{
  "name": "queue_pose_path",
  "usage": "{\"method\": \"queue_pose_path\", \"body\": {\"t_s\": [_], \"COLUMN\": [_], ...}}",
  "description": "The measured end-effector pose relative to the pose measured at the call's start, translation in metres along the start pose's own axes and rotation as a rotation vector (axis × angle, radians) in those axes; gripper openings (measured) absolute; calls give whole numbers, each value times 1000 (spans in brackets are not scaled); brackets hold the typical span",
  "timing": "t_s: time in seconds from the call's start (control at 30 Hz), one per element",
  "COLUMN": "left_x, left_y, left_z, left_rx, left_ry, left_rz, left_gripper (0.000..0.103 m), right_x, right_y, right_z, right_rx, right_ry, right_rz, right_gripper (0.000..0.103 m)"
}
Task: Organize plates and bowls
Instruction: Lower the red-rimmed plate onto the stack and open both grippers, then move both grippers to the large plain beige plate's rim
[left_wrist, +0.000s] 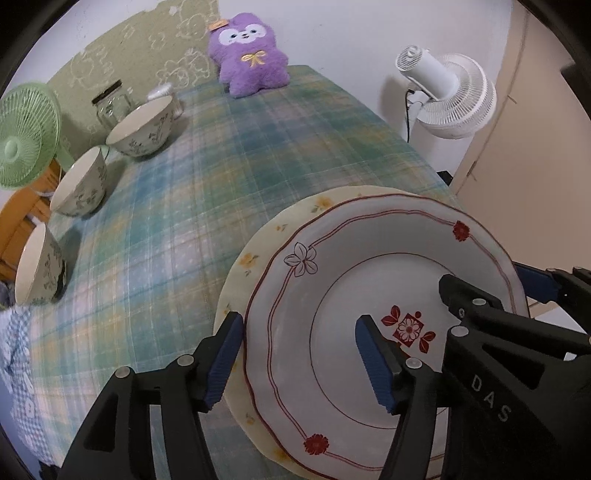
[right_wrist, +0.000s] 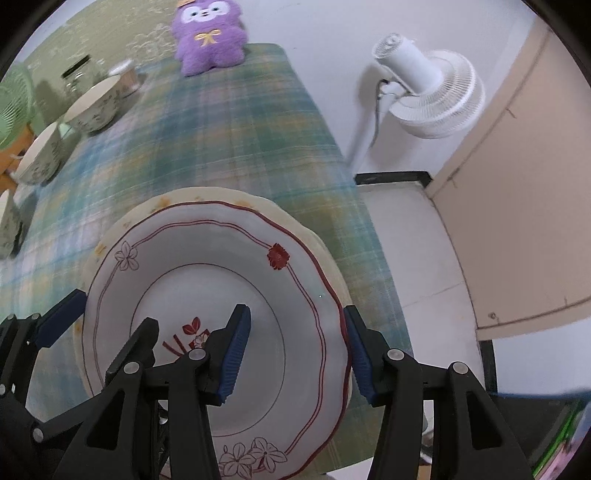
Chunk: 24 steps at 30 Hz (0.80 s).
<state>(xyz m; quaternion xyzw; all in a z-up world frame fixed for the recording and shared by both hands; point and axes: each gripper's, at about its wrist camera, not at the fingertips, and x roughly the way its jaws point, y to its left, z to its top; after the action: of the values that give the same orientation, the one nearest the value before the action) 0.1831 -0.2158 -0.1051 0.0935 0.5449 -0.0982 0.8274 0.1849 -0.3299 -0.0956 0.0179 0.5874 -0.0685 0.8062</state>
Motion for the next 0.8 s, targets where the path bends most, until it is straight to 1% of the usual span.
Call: {"method": "queue_pose_path", "body": {"t_s": [0.03, 0.1, 0.17, 0.2, 0.27, 0.4, 0.5, 0.63, 0.8], "left_x": [-2, -7, -14, -17, -24, -37, -50, -69, -91], "left_y": [1, 2, 4, 4, 9, 23, 37, 63, 99], "left_z": [2, 5, 11, 12, 16, 21, 22, 20, 13], "left_rx": [-12, -34, -64, -75, -106, -169, -205, -246, -257], "left_ry": [-4, -15, -32, -39, -59, -80, -98, -125, -161], "left_rz": [4, 20, 19, 22, 33, 21, 34, 37, 35], "left_gripper": [67, 74, 77, 78, 81, 81, 82, 82, 82], "right_x": [1, 0, -5, -8, -16, -32, -47, -71, -99], "right_y": [-2, -7, -10, -10, -8, 0, 10, 34, 70], "right_z": [3, 11, 18, 21, 27, 41, 47, 49, 47], "right_rx": [-6, -8, -19, -29, -59, -93, -108, -129, -137], "right_ry": [2, 5, -11, -21, -48, -71, -90, -133, -184], "right_rz": [26, 56, 73, 75, 81, 119, 145, 163, 163], "right_gripper": [59, 61, 63, 66, 67, 68, 71, 72, 72]}}
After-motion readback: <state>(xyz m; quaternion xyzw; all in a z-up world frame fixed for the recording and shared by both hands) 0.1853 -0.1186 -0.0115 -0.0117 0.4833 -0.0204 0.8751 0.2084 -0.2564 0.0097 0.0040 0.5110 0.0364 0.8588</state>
